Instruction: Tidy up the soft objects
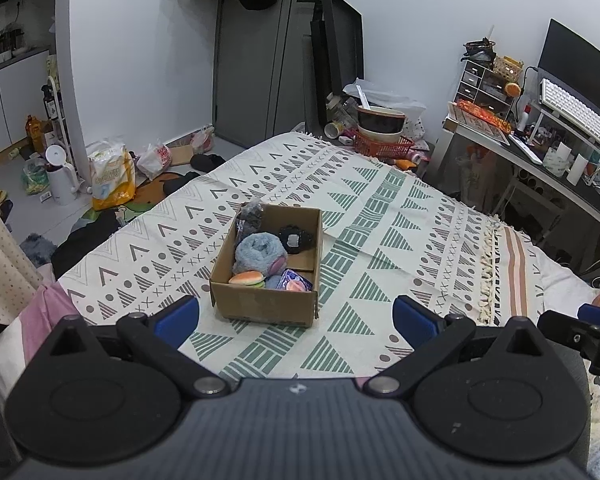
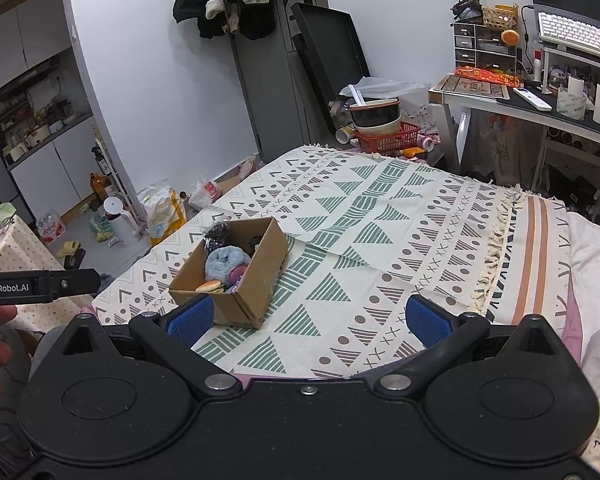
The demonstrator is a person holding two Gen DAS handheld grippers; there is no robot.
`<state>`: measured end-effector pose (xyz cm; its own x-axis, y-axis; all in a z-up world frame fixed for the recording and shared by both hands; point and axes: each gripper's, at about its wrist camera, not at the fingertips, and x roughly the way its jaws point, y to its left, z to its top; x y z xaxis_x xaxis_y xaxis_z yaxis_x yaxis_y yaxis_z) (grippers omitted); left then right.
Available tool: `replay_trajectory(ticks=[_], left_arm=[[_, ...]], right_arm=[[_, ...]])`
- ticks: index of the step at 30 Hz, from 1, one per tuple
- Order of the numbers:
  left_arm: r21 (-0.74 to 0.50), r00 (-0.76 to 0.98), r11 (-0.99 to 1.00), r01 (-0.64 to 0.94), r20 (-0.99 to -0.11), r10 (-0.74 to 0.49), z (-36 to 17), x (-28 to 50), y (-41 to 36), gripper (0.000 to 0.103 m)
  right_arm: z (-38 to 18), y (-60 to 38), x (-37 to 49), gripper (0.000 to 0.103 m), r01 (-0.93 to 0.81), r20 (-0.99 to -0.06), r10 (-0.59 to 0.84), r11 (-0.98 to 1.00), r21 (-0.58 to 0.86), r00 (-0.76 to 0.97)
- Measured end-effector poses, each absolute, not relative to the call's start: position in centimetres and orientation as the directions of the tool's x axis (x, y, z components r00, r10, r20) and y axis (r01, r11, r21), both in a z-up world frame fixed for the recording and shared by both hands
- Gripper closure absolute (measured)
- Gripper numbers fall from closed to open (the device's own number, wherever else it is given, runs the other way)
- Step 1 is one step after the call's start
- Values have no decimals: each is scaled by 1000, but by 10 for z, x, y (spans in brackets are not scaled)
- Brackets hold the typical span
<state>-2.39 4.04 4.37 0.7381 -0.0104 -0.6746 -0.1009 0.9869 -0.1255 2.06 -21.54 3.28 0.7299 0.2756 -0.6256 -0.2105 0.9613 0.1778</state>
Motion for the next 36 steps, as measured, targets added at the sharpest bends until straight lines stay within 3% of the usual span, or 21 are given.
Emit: replay_trajectory(ticks=[25, 36], left_arm=[[-134, 753, 987, -91, -658, -20, 40, -26, 42, 1], [-136, 782, 987, -86, -623, -18, 32, -17, 49, 1]], right_arm=[[24, -210, 22, 0, -211, -635, 263, 965, 158, 726], [16, -211, 27, 0, -203, -578, 261, 965, 164, 773]])
